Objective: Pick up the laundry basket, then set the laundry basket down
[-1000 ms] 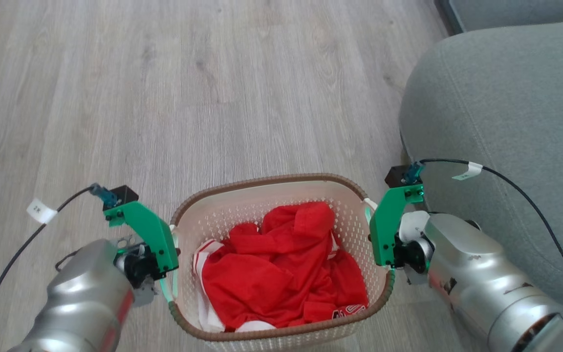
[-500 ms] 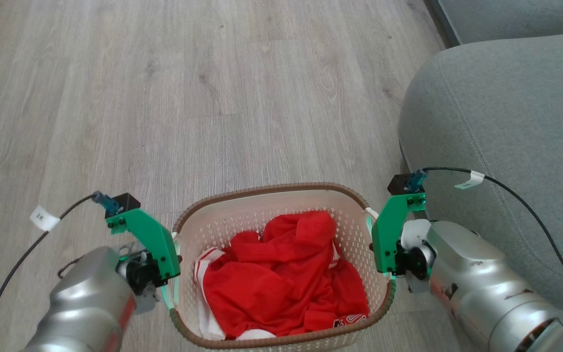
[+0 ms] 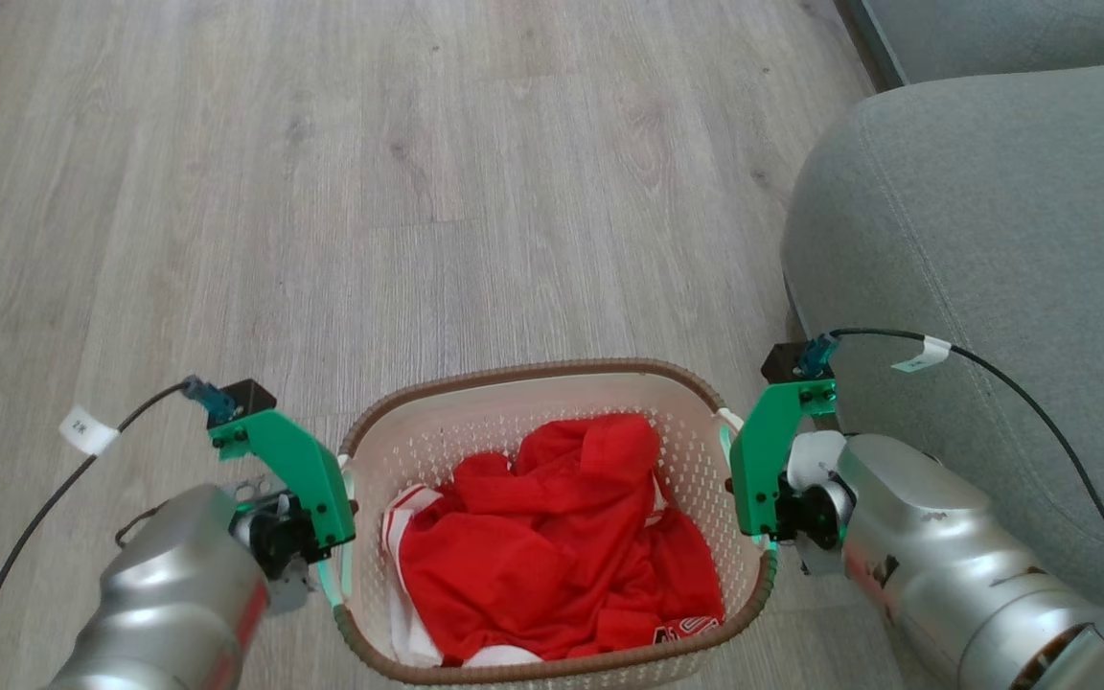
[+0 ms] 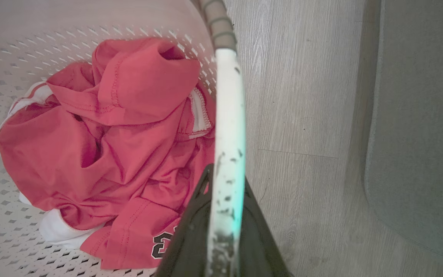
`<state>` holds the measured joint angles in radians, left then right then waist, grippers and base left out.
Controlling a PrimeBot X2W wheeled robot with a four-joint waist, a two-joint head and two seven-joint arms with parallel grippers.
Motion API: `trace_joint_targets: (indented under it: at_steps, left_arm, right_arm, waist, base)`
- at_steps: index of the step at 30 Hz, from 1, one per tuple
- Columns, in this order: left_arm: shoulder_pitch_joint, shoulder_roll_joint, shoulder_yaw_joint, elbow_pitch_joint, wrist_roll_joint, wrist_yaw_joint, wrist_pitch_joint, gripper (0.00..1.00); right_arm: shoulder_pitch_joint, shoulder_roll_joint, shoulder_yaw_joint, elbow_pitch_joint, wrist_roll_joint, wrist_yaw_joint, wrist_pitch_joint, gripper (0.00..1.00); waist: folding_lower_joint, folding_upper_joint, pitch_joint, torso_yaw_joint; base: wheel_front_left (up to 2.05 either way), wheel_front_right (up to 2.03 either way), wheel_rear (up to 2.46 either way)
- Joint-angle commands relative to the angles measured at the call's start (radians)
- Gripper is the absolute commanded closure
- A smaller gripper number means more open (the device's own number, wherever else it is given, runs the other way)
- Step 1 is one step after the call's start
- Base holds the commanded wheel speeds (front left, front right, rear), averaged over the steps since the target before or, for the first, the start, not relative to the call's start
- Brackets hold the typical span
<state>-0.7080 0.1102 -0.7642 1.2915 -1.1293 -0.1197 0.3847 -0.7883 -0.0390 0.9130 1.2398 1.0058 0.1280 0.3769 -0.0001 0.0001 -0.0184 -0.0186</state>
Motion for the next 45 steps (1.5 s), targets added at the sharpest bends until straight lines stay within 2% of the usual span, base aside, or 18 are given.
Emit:
trace_joint_targets:
  at_steps: [1,11,17,31,45]
  left_arm:
    - [-0.057,0.063,0.032,-0.001,-0.011,0.009,-0.024,1.0]
    - [-0.064,0.061,0.031,-0.001,-0.012,0.007,-0.037,1.0]
    - [-0.086,0.059,0.036,-0.001,-0.013,0.006,-0.078,1.0]
    - [-0.208,0.076,0.027,-0.01,0.017,-0.005,-0.221,1.0]
    - [-0.322,0.076,0.006,-0.016,0.051,-0.009,-0.355,1.0]
  right_arm:
    - [-0.018,-0.025,0.01,0.009,0.005,0.003,-0.007,1.0]
    - [-0.028,-0.023,0.02,0.011,0.015,0.003,-0.025,1.0]
    - [-0.046,-0.022,0.02,0.019,0.017,0.003,-0.053,1.0]
    - [-0.165,-0.02,-0.016,0.048,-0.005,0.003,-0.174,1.0]
    - [-0.266,-0.036,-0.065,0.051,-0.086,0.003,-0.312,1.0]
  waist:
    - [0.0001,-0.0001,0.0,0.0]
    - [0.0001,-0.0001,0.014,-0.002]
    - [0.0001,-0.0001,0.063,-0.002]
    - [0.0001,-0.0001,0.331,-0.008]
    - [0.0001,-0.0001,0.608,-0.012]
  base:
    - [0.0,0.0,0.0]
    - [0.0,0.0,0.0]
    - [0.0,0.0,0.0]
    - [0.0,0.0,0.0]
    - [0.0,0.0,0.0]
